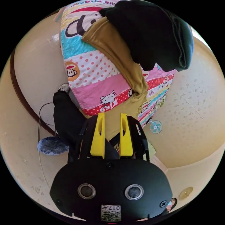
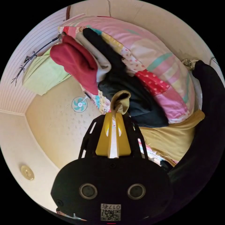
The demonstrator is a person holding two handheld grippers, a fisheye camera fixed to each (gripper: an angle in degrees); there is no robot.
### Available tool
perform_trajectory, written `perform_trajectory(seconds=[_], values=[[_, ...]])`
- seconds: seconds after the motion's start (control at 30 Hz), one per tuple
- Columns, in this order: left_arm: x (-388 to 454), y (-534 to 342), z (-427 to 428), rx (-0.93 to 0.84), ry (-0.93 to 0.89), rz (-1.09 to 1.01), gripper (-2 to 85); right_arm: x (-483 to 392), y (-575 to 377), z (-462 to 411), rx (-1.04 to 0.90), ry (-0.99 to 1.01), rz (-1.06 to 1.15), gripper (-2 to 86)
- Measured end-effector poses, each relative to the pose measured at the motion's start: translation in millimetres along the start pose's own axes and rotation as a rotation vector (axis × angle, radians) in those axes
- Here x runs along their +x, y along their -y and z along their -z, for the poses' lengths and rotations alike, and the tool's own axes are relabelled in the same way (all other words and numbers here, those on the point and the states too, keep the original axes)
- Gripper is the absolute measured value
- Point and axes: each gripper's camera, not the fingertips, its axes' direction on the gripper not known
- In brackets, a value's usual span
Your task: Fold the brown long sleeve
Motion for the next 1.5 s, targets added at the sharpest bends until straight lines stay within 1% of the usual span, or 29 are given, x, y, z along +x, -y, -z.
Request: perform_trajectory(seconds=[0.03, 0.07, 0.1, 0.13, 0.2, 0.23, 0.3, 0.33, 0.37, 0.4, 0.43, 0.47, 0.5, 0.53, 0.6, 0.63, 0.67, 0.7, 0.73, 0.83, 0.87, 0.93, 1.07, 1.17, 1.2, 1.23, 1.3, 1.4, 1.5], values=[[-6.6, 3.5, 0.3, 0.031, -0.074, 0.004, 10.7, -9.7, 2.1, -3.9, -0.023, 0.025, 0.037, 3.4], [-10.2, 5.5, 0.2, 0.047, -0.111, 0.008, 10.9, -31.4, 5.4, -15.6, -0.079, 0.033, 0.135, 3.3], [-17.9, 9.9, -0.7, 0.079, -0.177, 0.018, 11.0, -54.4, 4.5, -29.3, -0.123, -0.014, 0.247, 3.2], [-26.2, 14.5, -2.0, 0.113, -0.239, 0.031, 11.2, -65.5, 2.0, -36.4, -0.14, -0.044, 0.3, 3.2], [-38.7, 20.5, -3.2, 0.171, -0.316, 0.052, 11.2, -104.2, -22.3, -68.9, -0.226, -0.126, 0.5, 3.1], [-46.9, 23.6, -3.7, 0.21, -0.359, 0.071, 11.2, -112.2, -32.2, -77.9, -0.252, -0.141, 0.554, 3.1], [-59.6, 27.6, -4.7, 0.267, -0.423, 0.104, 11.3, -135.1, -86.3, -120.3, -0.394, -0.208, 0.788, 3.0], [-68.0, 30.4, -5.9, 0.299, -0.463, 0.124, 11.3, -137.5, -102.4, -132.1, -0.44, -0.224, 0.844, 3.0], [-72.1, 32.1, -6.7, 0.311, -0.48, 0.133, 11.3, -137.5, -136.1, -155.9, -0.539, -0.253, 0.947, 3.0], [-79.7, 35.6, -8.4, 0.332, -0.507, 0.147, 11.8, -131.1, -170.9, -179.2, -0.642, -0.282, 1.036, 3.0], [-85.6, 39.4, -9.2, 0.351, -0.525, 0.145, 12.1, -125.4, -188.3, -190.5, -0.692, -0.298, 1.074, 3.0], [-87.5, 40.9, -8.5, 0.364, -0.518, 0.14, 12.3, -108.8, -223.1, -212.4, -0.789, -0.332, 1.137, 3.0], [-88.9, 43.9, -5.6, 0.386, -0.477, 0.123, 12.5, -86.6, -255.4, -232.6, -0.885, -0.364, 1.176, 3.0], [-88.6, 47.7, -2.8, 0.392, -0.419, 0.101, 12.6, -73.6, -270.7, -242.2, -0.934, -0.379, 1.188, 3.0], [-89.7, 53.5, -1.1, 0.395, -0.361, 0.083, 12.8, -12.0, -323.9, -275.3, -1.123, -0.447, 1.186, 3.1], [-93.1, 56.6, -0.7, 0.409, -0.362, 0.089, 12.8, 5.6, -335.5, -282.1, -1.167, -0.466, 1.181, 3.1], [-95.2, 57.9, -0.5, 0.422, -0.378, 0.092, 12.9, 38.9, -353.5, -293.5, -1.251, -0.517, 1.147, 3.3], [-100.6, 60.8, -0.2, 0.454, -0.432, 0.095, 13.0, 67.9, -365.9, -302.1, -1.333, -0.577, 1.09, 3.4], [-106.7, 63.8, 0.1, 0.491, -0.481, 0.108, 13.0, 78.9, -370.3, -304.0, -1.36, -0.6, 1.066, 3.4], [-122.2, 72.0, -1.3, 0.55, -0.481, 0.187, 13.0, 97.5, -373.9, -295.3, -1.359, -0.62, 1.042, 2.8], [-125.7, 73.2, -2.2, 0.558, -0.472, 0.21, 13.0, 97.5, -365.7, -292.4, -1.342, -0.662, 1.031, 2.6], [-140.4, 76.2, -9.1, 0.602, -0.491, 0.285, 12.9, 91.0, -345.3, -285.5, -1.282, -0.717, 1.007, 2.4], [-158.9, 80.0, -28.5, 0.633, -0.563, 0.346, 12.2, 63.7, -291.3, -254.6, -1.094, -0.793, 0.974, 2.2], [-177.8, 75.3, -47.7, 0.647, -0.615, 0.409, 9.1, 51.6, -261.1, -227.4, -0.991, -0.851, 0.946, 2.2], [-186.2, 71.8, -56.1, 0.658, -0.662, 0.415, 7.1, 48.8, -251.4, -216.5, -0.961, -0.868, 0.933, 2.3], [-193.2, 67.5, -62.5, 0.683, -0.724, 0.393, 4.9, 47.8, -246.9, -211.2, -0.949, -0.876, 0.927, 2.3], [-198.0, 60.8, -64.8, 0.708, -0.79, 0.328, 3.4, 44.9, -229.6, -191.3, -0.903, -0.909, 0.893, 2.4], [-196.8, 44.2, -49.6, 0.697, -0.683, 0.225, 2.9, 40.3, -211.0, -170.8, -0.873, -0.887, 0.858, 2.5], [-187.0, 21.5, -30.7, 0.671, -0.649, 0.092, 2.8, 38.9, -193.8, -154.3, -0.864, -0.857, 0.815, 2.6]])
